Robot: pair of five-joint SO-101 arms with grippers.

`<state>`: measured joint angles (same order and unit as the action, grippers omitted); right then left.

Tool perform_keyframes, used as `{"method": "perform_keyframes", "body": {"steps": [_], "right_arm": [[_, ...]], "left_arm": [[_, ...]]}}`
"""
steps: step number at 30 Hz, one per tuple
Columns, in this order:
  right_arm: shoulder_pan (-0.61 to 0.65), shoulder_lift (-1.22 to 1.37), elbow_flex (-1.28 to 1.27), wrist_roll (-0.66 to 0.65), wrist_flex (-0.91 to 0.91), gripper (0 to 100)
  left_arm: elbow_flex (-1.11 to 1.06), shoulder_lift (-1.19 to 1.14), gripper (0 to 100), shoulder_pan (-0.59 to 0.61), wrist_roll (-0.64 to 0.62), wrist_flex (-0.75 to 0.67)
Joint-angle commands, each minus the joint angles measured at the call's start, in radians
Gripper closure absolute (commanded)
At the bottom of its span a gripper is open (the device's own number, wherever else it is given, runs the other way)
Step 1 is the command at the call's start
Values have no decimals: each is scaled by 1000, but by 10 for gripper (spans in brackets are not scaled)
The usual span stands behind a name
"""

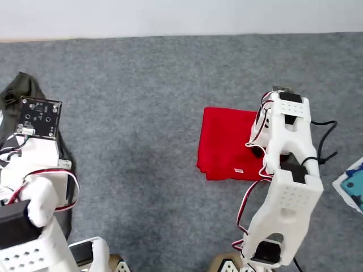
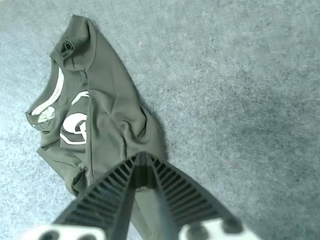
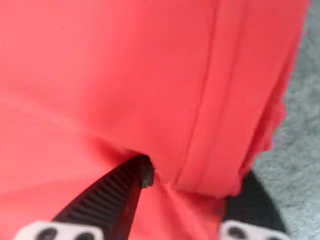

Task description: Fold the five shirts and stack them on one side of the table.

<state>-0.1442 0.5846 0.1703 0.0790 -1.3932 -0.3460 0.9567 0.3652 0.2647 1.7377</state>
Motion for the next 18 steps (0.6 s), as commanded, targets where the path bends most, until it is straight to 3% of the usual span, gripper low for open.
{"method": "perform_keyframes", "body": {"steps": [1,8,18], "right_arm": [[22,-5,46,-48,-10,996],[-67,-116,97,-137,-79,988],[-182,-217,183,-684,-18,988]], "left_arm": [[-1,3,997,2,5,17],[-1,3,997,2,5,17],[-1,3,997,2,5,17]]}}
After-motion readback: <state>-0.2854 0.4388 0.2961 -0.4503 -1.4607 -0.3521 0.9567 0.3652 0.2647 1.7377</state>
